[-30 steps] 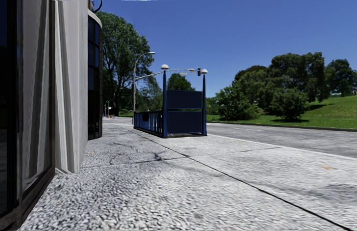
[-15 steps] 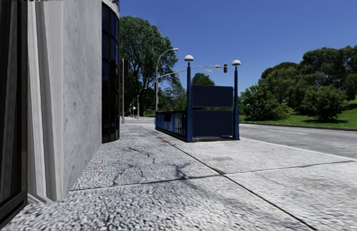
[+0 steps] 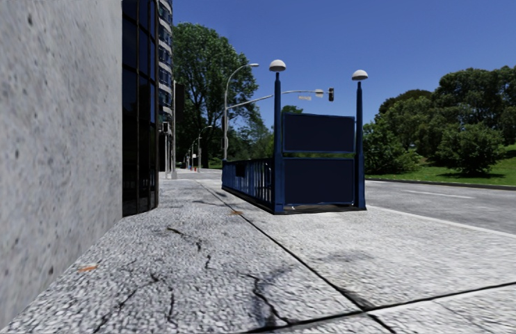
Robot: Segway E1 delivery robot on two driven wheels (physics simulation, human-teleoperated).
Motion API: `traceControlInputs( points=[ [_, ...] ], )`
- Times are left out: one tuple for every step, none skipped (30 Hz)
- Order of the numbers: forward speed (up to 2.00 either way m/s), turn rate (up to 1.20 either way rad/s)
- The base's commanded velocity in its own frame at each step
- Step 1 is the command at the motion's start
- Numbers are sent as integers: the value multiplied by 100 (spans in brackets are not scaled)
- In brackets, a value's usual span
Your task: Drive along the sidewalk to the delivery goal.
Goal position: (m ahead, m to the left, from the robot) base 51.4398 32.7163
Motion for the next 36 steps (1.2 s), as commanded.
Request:
traceControlInputs(
  points=[
    [200, 22],
    [200, 22],
    [200, 24],
    [200, 28],
    [200, 33],
    [200, 33],
    [200, 33],
    [200, 34],
    [200, 34],
    [200, 34],
    [200, 34],
    [200, 34],
    [200, 34],
    [200, 34],
    [200, 34],
    [200, 34],
    [200, 34],
    [200, 34],
    [200, 34],
    [200, 34],
    [200, 34],
    [200, 34],
    [200, 34],
    [200, 34],
    [200, 34],
    [200, 34],
    [200, 34],
    [200, 34],
    [200, 34],
    [200, 34],
    [200, 34],
    [200, 24],
    [200, 24],
    [200, 24],
    [200, 24],
    [200, 24]
  ],
)
